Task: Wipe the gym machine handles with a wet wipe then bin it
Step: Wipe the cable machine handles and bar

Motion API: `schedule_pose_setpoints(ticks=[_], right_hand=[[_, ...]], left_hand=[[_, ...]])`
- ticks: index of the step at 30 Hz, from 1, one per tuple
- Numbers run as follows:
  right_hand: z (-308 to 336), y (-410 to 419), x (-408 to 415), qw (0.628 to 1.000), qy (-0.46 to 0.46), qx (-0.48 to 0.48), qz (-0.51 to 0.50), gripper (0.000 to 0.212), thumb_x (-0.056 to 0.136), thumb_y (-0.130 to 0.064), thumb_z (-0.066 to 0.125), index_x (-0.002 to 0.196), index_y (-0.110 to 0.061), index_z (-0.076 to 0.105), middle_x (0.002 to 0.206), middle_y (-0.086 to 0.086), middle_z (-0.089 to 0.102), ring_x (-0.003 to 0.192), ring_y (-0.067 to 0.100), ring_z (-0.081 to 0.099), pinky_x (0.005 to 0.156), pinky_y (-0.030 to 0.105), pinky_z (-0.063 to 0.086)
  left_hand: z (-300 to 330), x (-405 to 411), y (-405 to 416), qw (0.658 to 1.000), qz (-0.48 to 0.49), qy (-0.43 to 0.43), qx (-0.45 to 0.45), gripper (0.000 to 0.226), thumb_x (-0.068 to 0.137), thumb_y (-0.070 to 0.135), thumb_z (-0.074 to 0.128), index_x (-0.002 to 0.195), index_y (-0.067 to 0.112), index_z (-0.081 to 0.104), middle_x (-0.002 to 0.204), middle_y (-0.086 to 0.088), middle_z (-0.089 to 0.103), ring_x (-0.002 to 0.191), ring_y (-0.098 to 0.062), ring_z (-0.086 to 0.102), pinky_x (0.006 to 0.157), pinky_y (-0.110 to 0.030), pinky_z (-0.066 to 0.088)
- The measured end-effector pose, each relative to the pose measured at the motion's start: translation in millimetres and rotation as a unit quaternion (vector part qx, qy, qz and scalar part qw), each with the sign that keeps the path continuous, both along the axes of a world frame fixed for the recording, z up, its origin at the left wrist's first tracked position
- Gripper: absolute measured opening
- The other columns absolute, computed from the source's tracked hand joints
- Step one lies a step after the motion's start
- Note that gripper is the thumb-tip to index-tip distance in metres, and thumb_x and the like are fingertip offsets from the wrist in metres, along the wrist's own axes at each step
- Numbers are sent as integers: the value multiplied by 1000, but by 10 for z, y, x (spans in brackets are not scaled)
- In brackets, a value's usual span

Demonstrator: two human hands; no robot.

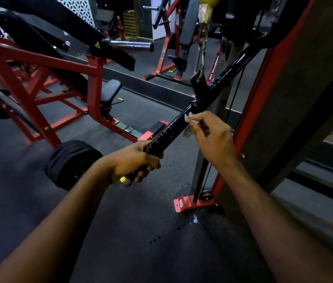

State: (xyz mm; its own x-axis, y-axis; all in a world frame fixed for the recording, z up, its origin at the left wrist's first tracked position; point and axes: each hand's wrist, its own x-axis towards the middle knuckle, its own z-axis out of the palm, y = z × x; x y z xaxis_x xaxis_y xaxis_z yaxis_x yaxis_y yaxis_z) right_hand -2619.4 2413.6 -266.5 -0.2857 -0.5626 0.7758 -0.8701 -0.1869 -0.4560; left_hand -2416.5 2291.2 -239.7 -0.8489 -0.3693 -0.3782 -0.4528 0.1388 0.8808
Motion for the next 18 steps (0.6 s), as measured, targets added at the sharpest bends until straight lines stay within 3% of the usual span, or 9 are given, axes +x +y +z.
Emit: schedule_pose_setpoints(ticks=[4,8,11,13,14,16,18], right_hand=[[162,-144,70,997,-33,5,-72,16,99,-19,62,109,-9,69,103,0,67,88,5,63,77,18,54],[160,-118,201,995,17,86,-55,16,99,-20,62,110,-10,69,103,0,64,85,6,59,74,10,47],[289,-9,16,988,69,129,-58,17,97,-21,64,110,-11,69,98,-2,62,82,6,56,74,11,44],[426,-47,-104,984,83,132,-88,15,98,-23,63,106,-11,70,96,-1,61,82,7,55,72,12,43],[479,-88,-119,982,85,138,-100,15,99,-23,62,103,-11,70,96,1,63,82,11,58,73,18,47],[525,-164,-43,976,94,164,-111,16,99,-23,59,101,-10,69,98,4,63,84,17,61,75,31,53],[490,-159,76,967,124,206,-82,17,100,-25,57,103,-11,67,98,-1,59,82,12,58,74,28,52]], left_hand=[[0,-3,5,1000,1,-6,3,23,93,-2,60,111,10,52,67,-2,52,48,-14,45,41,-26,41],[2,-25,47,999,22,-9,-38,23,92,-2,60,110,10,53,67,-3,53,46,-13,47,41,-26,41],[-49,-82,162,989,66,-13,-132,28,93,5,63,108,26,54,71,-10,56,48,-16,52,44,-30,47],[-91,-144,273,980,88,-16,-176,39,94,12,65,122,36,51,81,-13,63,56,-19,58,49,-35,53],[-117,-183,321,975,92,-14,-200,46,94,15,66,130,38,48,85,-7,64,59,-15,61,49,-34,55],[-149,-246,397,962,98,-14,-255,56,94,17,68,142,34,44,87,11,56,64,-5,60,49,-17,46],[-158,-268,445,946,107,-26,-306,52,94,20,67,139,34,44,87,12,54,70,-5,61,55,-18,46]])
